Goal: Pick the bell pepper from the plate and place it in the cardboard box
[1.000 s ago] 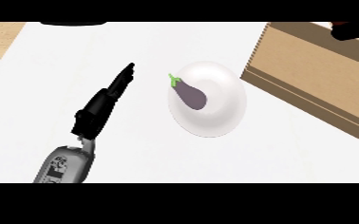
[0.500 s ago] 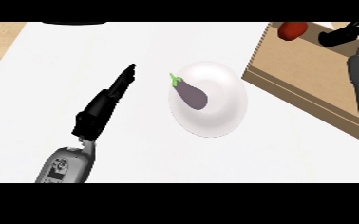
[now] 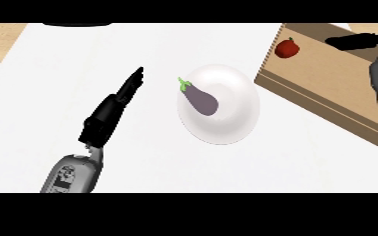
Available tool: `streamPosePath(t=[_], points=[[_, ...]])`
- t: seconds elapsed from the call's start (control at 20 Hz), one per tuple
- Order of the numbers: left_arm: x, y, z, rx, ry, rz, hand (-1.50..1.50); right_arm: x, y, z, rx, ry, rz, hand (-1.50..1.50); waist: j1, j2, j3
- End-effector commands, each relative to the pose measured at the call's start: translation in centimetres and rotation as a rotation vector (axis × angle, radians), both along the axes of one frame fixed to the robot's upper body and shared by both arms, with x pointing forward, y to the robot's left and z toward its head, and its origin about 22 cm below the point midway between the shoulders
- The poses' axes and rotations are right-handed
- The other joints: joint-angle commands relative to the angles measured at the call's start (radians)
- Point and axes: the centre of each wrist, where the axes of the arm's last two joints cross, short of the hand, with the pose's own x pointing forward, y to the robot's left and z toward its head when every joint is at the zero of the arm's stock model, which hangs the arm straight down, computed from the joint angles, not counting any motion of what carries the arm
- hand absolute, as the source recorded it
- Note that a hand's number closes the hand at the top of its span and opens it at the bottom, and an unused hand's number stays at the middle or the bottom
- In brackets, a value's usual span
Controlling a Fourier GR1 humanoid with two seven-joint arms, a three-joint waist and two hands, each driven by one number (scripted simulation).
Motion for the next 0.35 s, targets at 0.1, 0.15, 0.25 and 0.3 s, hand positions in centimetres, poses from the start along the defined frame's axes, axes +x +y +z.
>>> streamPosePath(t=[0.1, 0.15, 0.25, 0.3], points=[[-1.3, -0.9, -1.5, -0.015, 0.023, 0.012, 0.00, -1.8, -2.1, -0.4, 0.165, -0.342, -0.059, -1.50, -0.020, -0.007, 0.001], [0.0, 0.9, 1.0, -0.008, 0.005, 0.000, 0.00, -2.4, -3.7, -0.6, 0.208, -0.383, -0.061, -1.50, -0.014, -0.005, 0.002], [-0.1, 0.7, 1.0, 0.005, -0.010, 0.023, 0.00, -2.8, -3.7, 0.3, 0.272, -0.430, -0.059, -1.50, -0.021, -0.010, -0.001], [-1.6, 0.4, 0.2, 0.007, 0.009, 0.003, 0.00, -3.7, -5.8, 1.6, 0.285, -0.459, -0.080, -1.50, -0.018, -0.012, -0.001]])
